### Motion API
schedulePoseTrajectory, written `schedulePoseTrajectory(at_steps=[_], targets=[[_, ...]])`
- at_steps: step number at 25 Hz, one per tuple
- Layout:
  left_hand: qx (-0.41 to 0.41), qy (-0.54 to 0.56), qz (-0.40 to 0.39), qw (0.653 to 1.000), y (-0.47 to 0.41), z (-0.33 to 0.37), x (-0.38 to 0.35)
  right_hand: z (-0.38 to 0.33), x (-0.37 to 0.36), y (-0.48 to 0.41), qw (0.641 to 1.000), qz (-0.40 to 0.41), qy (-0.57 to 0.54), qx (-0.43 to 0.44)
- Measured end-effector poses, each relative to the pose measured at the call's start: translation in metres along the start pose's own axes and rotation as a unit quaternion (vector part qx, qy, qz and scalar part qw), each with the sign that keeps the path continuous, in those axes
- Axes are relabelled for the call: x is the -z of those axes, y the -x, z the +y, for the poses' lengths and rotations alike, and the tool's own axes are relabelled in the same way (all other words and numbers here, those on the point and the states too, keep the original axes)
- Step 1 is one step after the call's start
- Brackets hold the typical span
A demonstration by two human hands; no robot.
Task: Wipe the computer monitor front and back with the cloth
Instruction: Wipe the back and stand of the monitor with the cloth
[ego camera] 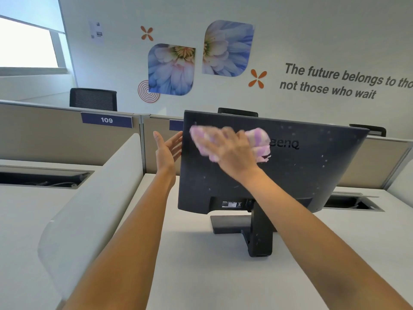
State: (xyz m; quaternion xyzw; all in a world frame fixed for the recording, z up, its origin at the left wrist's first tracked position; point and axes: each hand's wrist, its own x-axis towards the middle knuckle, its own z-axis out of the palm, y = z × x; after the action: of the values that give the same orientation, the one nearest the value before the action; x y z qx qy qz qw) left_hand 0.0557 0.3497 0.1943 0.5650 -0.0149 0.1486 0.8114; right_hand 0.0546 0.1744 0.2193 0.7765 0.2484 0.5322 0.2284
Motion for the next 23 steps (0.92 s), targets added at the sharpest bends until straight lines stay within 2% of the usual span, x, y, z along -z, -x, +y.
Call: schedulePoseTrajectory(at_steps=[2,4,8,11,13,15,17,20,21,23], targets=[[0.002,-0.003,0.005,1.0,0.0,0.0,0.0,0.014,0.009,-0.035,0.995,0.006,-0.017,-0.1],[0.003,0.001,0.008,1.0,0.001,-0.001,0.002,0.011,0.01,-0.05,0.996,0.003,-0.034,-0.088],[0.008,0.02,0.003,1.0,-0.003,-0.001,0.005,-0.019,-0.003,-0.035,1.0,0.013,-0.008,0.003],[0.01,0.017,0.0,1.0,-0.002,0.001,0.002,-0.036,-0.014,0.011,0.984,-0.027,0.034,0.174],[0.005,0.002,0.002,1.0,-0.002,0.0,0.001,-0.041,-0.012,0.031,0.971,-0.071,0.023,0.226],[0.008,0.007,-0.003,1.0,-0.003,0.0,0.002,-0.036,-0.007,0.019,0.98,-0.085,0.01,0.182],[0.013,0.018,-0.006,1.0,-0.003,0.002,0.001,-0.021,0.002,-0.017,0.996,-0.046,0.011,0.081],[0.006,0.007,0.001,1.0,-0.002,0.003,0.0,-0.004,0.014,-0.068,0.999,-0.014,-0.012,-0.044],[0.006,0.006,0.005,1.0,-0.001,0.002,0.001,-0.005,0.014,-0.075,0.998,-0.012,-0.021,-0.063],[0.014,0.018,0.005,1.0,-0.002,0.0,0.006,-0.017,0.009,-0.075,0.999,0.001,-0.004,-0.042]])
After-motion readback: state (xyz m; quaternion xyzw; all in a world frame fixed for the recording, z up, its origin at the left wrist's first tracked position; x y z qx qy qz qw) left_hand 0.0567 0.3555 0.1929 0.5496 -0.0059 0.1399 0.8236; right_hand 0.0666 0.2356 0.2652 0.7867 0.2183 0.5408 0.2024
